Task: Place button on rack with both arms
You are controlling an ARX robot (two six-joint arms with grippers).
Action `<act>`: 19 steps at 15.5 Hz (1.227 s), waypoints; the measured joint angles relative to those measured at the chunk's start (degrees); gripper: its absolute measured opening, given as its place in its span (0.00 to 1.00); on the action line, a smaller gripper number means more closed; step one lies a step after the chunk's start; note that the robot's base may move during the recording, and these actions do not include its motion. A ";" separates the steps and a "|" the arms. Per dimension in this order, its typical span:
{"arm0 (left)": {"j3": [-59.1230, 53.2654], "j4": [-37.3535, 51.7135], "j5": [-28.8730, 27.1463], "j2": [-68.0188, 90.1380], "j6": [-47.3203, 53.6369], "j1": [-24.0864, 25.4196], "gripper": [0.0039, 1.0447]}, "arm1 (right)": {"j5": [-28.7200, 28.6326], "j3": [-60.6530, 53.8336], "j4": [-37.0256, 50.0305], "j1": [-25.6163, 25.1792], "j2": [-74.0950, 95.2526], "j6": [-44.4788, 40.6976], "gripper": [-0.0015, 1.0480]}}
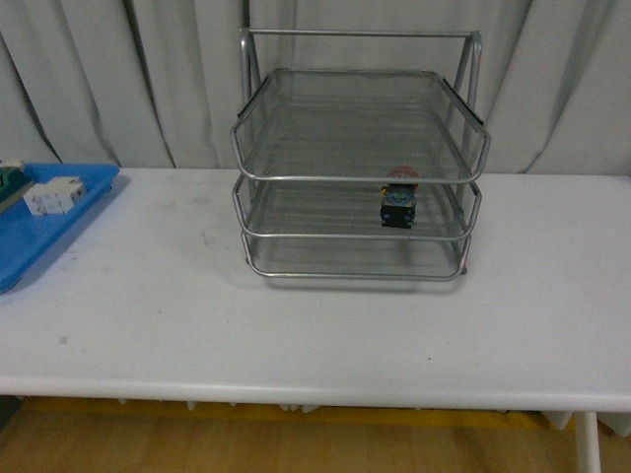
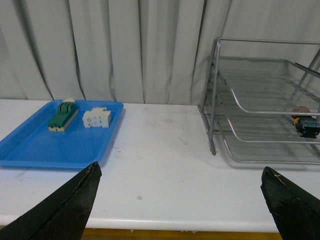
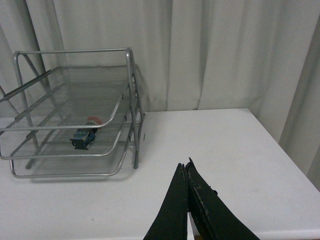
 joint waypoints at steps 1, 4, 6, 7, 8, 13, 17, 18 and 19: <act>0.00 0.00 0.00 0.00 0.00 0.00 0.94 | 0.00 -0.79 -0.66 0.00 -1.07 0.00 0.02; 0.00 0.00 0.00 0.00 0.00 0.00 0.94 | 0.00 -2.12 -2.16 0.00 -4.15 0.00 0.02; 0.00 0.00 0.00 0.00 0.00 0.00 0.94 | 0.02 -2.60 -3.26 0.00 -5.70 0.00 0.02; 0.00 0.00 0.00 0.00 0.00 0.00 0.94 | 0.00 -2.91 -3.78 0.00 -6.64 0.00 0.02; 0.00 0.00 0.00 0.00 0.00 0.00 0.94 | 0.00 -3.19 -4.35 0.00 -7.39 0.00 0.02; 0.00 0.00 0.00 0.00 0.00 0.00 0.94 | -0.02 -4.85 -6.10 0.00 -11.61 0.00 0.02; 0.00 0.04 0.02 0.00 0.00 0.00 0.94 | -0.02 -4.83 -16.04 0.00 -20.94 0.00 0.02; 0.00 0.00 0.02 0.00 0.00 0.00 0.94 | -0.04 -4.83 -15.91 0.00 -20.83 -0.02 0.02; 0.00 -0.04 0.00 0.00 0.00 0.00 0.94 | -0.02 -4.83 -15.82 0.00 -20.94 0.00 0.02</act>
